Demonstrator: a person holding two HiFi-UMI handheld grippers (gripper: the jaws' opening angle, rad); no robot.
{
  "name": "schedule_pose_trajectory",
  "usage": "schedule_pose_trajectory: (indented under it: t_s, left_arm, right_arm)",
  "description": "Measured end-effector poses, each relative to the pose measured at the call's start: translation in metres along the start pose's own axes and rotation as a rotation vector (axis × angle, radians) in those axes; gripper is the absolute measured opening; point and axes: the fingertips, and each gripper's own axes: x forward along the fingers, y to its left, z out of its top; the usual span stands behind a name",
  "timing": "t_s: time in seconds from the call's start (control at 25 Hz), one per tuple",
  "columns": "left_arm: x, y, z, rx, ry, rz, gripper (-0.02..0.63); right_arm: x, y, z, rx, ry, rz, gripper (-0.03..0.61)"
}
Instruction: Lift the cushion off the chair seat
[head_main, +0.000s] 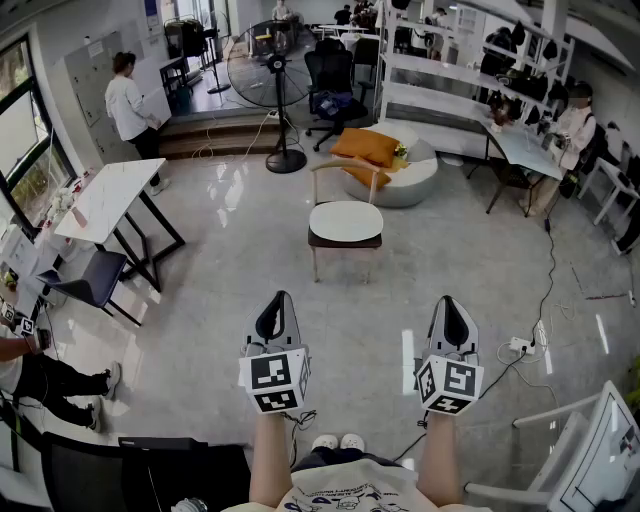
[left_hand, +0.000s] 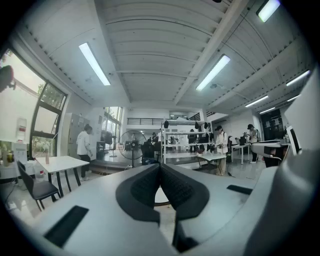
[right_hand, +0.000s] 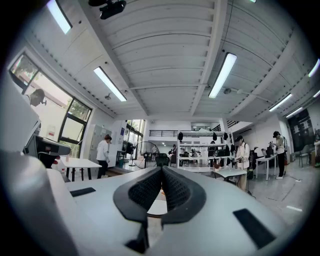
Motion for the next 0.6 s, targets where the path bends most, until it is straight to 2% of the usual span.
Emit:
schedule_pose_trajectory:
  t_s: [0.6]
  left_arm:
    - [0.015,0.0,-0.006,-0.001,0.01,-0.005,0.014]
  right_arm:
    - [0.012,-0.003,-0.003,-0.002,0.003,-0.005,0.011]
